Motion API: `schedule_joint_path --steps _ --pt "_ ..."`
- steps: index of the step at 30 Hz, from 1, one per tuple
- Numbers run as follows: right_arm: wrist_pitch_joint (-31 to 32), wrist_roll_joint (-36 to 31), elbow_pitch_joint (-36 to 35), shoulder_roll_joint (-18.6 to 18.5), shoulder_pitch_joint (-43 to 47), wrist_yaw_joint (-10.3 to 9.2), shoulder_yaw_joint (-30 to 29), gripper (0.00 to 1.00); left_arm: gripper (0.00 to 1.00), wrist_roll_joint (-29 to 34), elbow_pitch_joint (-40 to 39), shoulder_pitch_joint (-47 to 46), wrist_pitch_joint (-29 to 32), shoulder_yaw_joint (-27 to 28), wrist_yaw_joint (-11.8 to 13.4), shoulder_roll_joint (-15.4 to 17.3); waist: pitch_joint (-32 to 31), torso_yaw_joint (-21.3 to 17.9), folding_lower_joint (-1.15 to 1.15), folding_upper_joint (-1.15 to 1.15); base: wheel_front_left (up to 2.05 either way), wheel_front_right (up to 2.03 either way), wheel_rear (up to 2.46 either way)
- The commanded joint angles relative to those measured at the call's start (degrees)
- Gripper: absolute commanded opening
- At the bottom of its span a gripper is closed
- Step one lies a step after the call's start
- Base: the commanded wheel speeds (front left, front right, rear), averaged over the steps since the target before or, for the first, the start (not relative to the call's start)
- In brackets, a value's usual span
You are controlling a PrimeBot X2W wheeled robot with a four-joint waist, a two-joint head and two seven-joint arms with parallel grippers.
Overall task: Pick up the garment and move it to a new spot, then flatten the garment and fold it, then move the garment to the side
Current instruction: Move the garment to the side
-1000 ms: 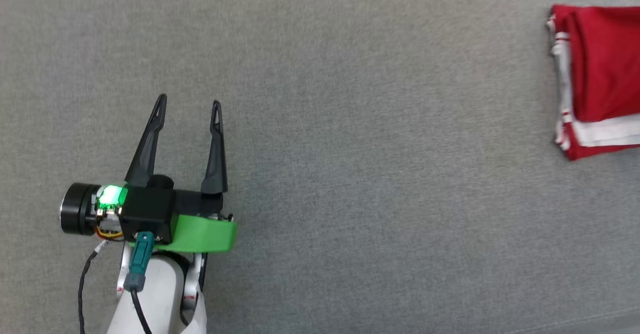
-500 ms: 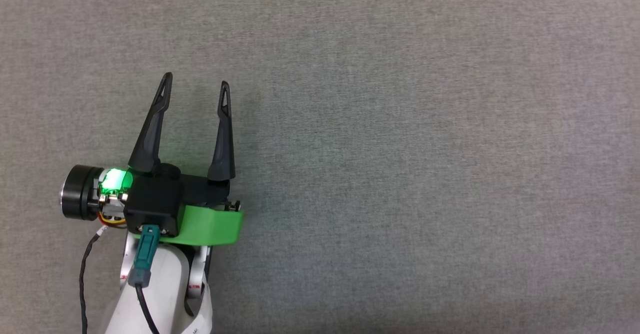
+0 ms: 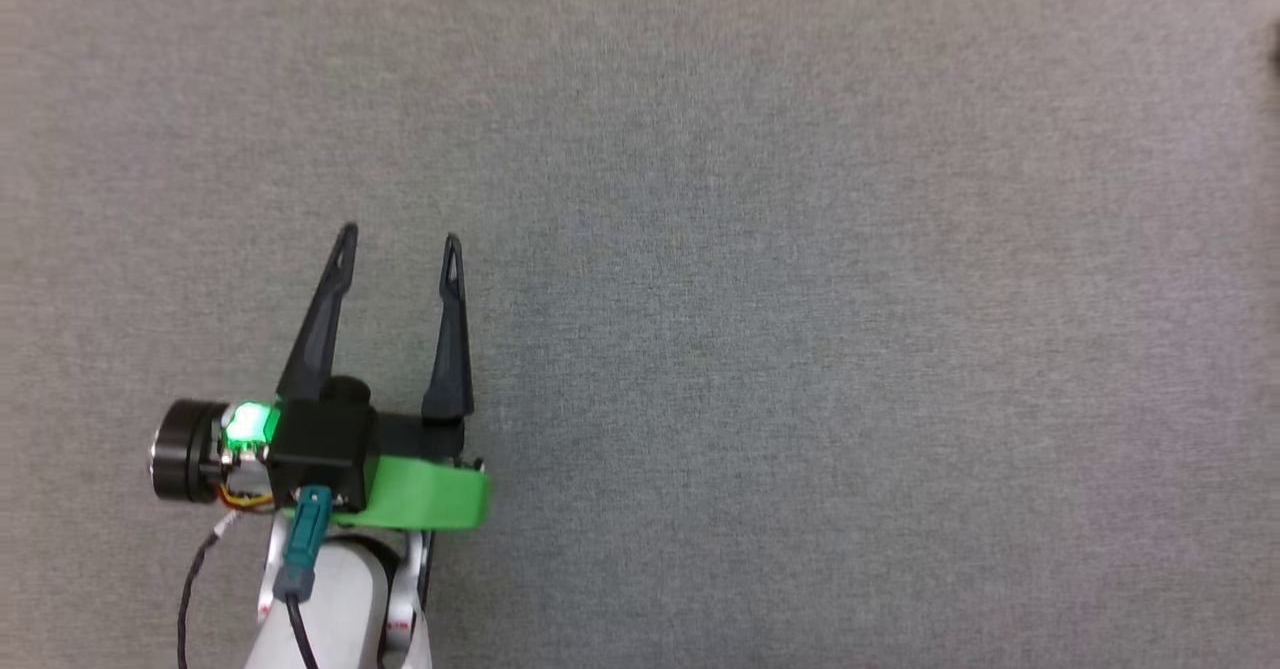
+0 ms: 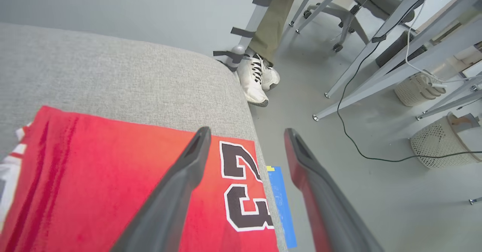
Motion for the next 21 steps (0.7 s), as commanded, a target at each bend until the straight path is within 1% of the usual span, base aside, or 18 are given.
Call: schedule_joint_path --steps 1,2,5,8,10,14,17,21 --pt "-2.1 -0.8 -0.3 0.7 0.8 -0.04 -0.7 1.0 1.0 -0.3 0.3 1.4 -0.3 0.3 0.5 -0.2 -6.2 0.4 0.0 0.0 0.0 0.0 0.0" --pt "-4.1 -1.2 -0.7 1.4 1.1 -0.04 -1.6 1.0 1.0 -0.4 0.5 2.3 -0.3 0.6 0.7 -0.3 -7.5 0.4 0.0 0.0 0.0 0.0 0.0" --pt "-7.4 -2.9 -3.4 3.5 2.1 -0.04 -3.3 1.0 1.0 -1.0 1.1 4.5 -0.3 1.6 0.8 -0.4 -10.3 0.4 0.0 0.0 0.0 0.0 0.0" --pt "-8.7 -5.0 -7.0 6.5 3.3 -0.04 -6.2 1.0 1.0 -1.2 1.1 6.2 -0.3 2.2 0.7 -0.7 -12.8 0.7 0.0 0.0 0.0 0.0 0.0" --pt "-8.9 -7.3 -10.7 8.9 4.6 -0.04 -8.4 1.0 1.0 -1.2 1.2 7.3 -0.3 2.4 0.6 -0.9 -14.4 1.1 0.0 0.0 0.0 0.0 0.0" --pt "-9.0 -12.3 -21.3 15.3 8.4 -0.04 -12.6 1.0 1.0 -1.4 1.4 8.9 -0.3 3.3 0.3 -1.1 -16.6 1.6 0.0 0.0 0.0 0.0 0.0" --pt "-9.0 -15.6 -29.7 20.4 12.9 -0.04 -14.6 1.0 1.0 -1.3 1.7 9.9 -0.3 3.8 0.1 -1.4 -18.0 1.9 0.0 0.0 0.0 0.0 0.0" --pt "-9.0 -19.0 -39.0 26.7 19.0 -0.04 -15.3 1.0 1.0 -1.6 2.3 10.7 -0.3 4.5 -0.3 -1.8 -19.4 2.2 0.0 0.0 0.0 0.0 0.0"
